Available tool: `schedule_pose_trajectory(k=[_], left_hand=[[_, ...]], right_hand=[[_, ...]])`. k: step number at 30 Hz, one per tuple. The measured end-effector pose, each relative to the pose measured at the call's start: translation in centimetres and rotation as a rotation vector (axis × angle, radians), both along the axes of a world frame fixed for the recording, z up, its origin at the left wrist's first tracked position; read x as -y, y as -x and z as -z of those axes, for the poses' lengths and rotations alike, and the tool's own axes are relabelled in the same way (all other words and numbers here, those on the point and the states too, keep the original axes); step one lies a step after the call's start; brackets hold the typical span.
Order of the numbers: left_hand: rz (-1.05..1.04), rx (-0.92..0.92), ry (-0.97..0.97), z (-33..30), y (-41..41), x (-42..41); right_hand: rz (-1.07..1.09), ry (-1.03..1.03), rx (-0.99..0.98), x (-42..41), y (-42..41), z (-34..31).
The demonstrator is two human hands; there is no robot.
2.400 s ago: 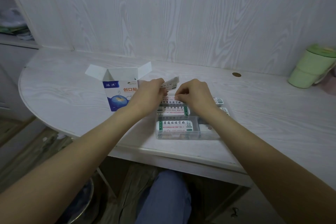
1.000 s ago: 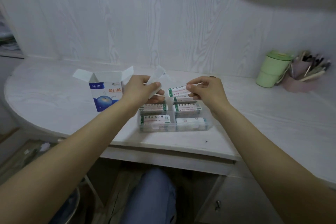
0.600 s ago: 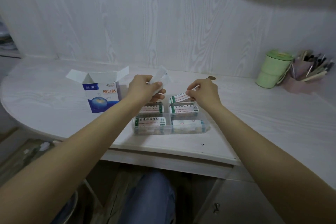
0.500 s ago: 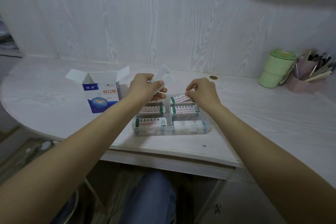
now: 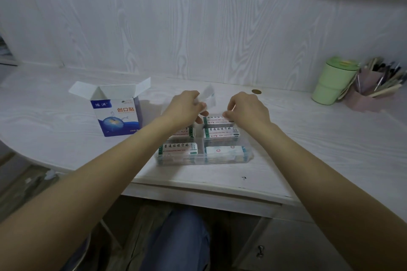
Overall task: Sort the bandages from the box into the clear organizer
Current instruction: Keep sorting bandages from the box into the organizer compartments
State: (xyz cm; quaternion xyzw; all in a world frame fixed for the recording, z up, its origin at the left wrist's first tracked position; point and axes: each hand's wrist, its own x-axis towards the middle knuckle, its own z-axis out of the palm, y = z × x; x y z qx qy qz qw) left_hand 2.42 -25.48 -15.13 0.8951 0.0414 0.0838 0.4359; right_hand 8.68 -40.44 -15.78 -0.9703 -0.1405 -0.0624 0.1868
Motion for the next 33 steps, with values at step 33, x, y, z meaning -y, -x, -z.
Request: schedule_pose_trajectory(k=[33], left_hand=[[0.113, -0.05, 0.468, -0.4, 0.9, 0.3]], right_hand=[[-0.204, -0.839, -0.365, 1.1, 2.4, -2.4]])
